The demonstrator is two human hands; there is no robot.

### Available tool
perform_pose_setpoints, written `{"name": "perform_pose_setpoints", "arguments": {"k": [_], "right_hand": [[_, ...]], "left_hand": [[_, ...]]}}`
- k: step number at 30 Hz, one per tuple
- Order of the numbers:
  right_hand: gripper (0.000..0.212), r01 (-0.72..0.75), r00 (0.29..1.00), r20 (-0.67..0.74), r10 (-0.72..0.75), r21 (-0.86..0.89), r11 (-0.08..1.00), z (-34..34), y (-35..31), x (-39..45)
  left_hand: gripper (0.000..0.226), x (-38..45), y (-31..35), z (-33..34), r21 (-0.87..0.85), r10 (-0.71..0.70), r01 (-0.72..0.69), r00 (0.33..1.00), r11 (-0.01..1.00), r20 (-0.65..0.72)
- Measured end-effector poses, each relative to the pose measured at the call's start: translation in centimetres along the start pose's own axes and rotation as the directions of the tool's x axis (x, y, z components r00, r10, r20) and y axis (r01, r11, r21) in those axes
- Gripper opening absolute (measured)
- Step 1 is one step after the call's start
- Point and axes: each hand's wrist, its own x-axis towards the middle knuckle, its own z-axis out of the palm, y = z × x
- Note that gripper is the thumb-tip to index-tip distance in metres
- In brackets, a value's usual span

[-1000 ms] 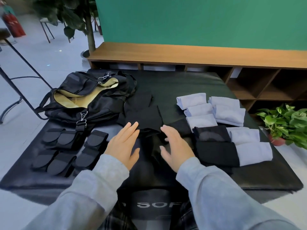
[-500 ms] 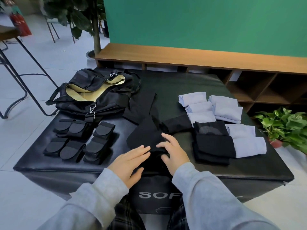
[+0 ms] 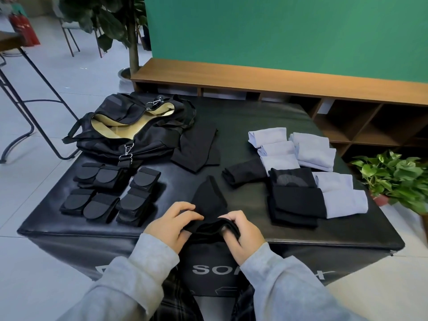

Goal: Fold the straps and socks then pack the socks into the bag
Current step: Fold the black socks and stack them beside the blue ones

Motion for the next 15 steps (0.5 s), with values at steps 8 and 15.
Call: {"name": "perform_pose_setpoints", "arguments": {"k": [8,15], "right_hand": [[0.026,0.039,0.999,-0.012,-0.039,-0.006,0.999,0.2,0.7,0.1],[0.038,0.235,0.97,-0.014,-0.242,-0.194,0.953,-1.9,-1.0,4.9]], "left_hand": [[0.076,0.5,0.5,0.3,-0.218,-0.089,0.076,0.995,0.973,-0.049],[0.068,7.5,-0.9,-1.6,-0.059,0.241,-0.243,0.97,0.968,-0.042]]}}
